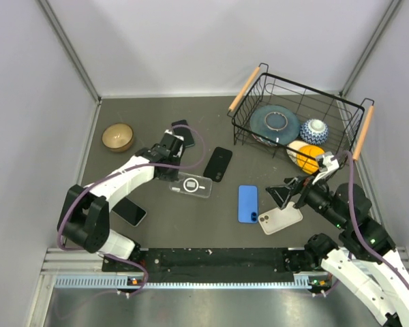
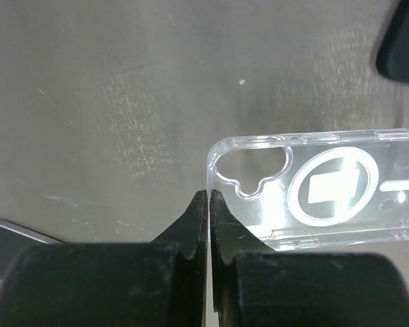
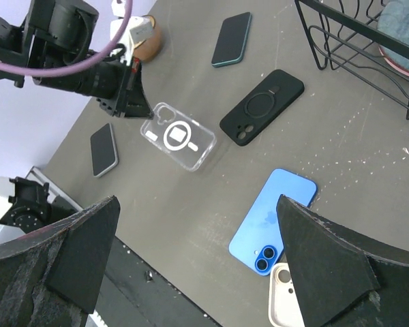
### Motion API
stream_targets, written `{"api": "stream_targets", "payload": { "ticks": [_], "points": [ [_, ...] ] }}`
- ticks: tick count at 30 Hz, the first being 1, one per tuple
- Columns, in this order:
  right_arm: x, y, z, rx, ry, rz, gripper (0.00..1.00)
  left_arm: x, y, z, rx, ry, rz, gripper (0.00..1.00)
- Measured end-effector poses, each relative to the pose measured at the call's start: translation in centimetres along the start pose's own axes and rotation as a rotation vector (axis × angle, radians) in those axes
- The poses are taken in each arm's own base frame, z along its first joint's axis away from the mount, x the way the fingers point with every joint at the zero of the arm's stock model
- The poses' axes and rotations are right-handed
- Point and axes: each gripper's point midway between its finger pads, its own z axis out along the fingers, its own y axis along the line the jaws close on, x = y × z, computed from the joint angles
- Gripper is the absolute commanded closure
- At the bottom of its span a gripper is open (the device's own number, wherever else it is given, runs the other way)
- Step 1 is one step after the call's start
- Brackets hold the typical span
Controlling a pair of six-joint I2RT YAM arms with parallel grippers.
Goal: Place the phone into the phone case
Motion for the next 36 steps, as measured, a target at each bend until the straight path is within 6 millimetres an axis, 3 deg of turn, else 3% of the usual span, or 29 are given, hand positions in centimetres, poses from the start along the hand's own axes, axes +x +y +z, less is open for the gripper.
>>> {"api": "stream_targets", "payload": {
  "ticks": [3, 11, 17, 19, 20, 21, 24, 27, 31, 34, 36],
  "points": [
    [-0.2, 0.2, -0.3, -0.011, -0.013, -0.005, 0.01, 0.4, -0.5, -0.3, 0.014, 0.001, 0.200, 1.00],
    [-0.4, 0.7, -0.8, -0.036, -0.030, -0.009, 0.01, 2.6, -5.2, -1.0, 0.187, -0.011, 0.760, 1.00],
    [-0.9, 0.8, -1.5, -0.039, -0.065, -0.007, 0.02, 4.2, -7.6, 0.3, 0.328, 0.009, 0.882, 0.99],
    [-0.9, 0.7, -1.5, -0.034, -0.066, -0.001, 0.02, 5.2, -8.1, 0.8, 0.372, 0.027, 0.888, 0.88],
    [-0.9, 0.6, -1.5, -0.030, -0.066, 0.001, 0.02, 5.8, -8.2, 1.0, 0.391, 0.042, 0.891, 0.67],
    [-0.9, 0.6, -1.5, -0.028, -0.067, 0.002, 0.02, 6.0, -8.2, 1.0, 0.400, 0.048, 0.895, 0.02],
    [-1.0, 0.5, -1.6, -0.022, -0.073, 0.009, 0.02, 6.0, -8.5, 0.9, 0.417, 0.040, 0.900, 0.01],
    [-1.0, 0.4, -1.6, -0.019, -0.076, 0.010, 0.02, 5.1, -8.9, 0.1, 0.422, -0.012, 0.876, 0.01],
    [-1.0, 0.4, -1.7, -0.015, -0.073, 0.013, 0.02, 1.0, -7.3, -2.6, 0.278, -0.231, 0.742, 0.01],
    [-0.9, 0.3, -1.8, -0.014, -0.072, 0.013, 0.02, -2.9, -3.9, -5.6, 0.145, -0.385, 0.475, 0.01],
    [-0.9, 0.3, -1.8, -0.012, -0.072, 0.017, 0.02, -5.5, 0.0, -6.8, 0.057, -0.424, 0.245, 0.01]
  ]
}}
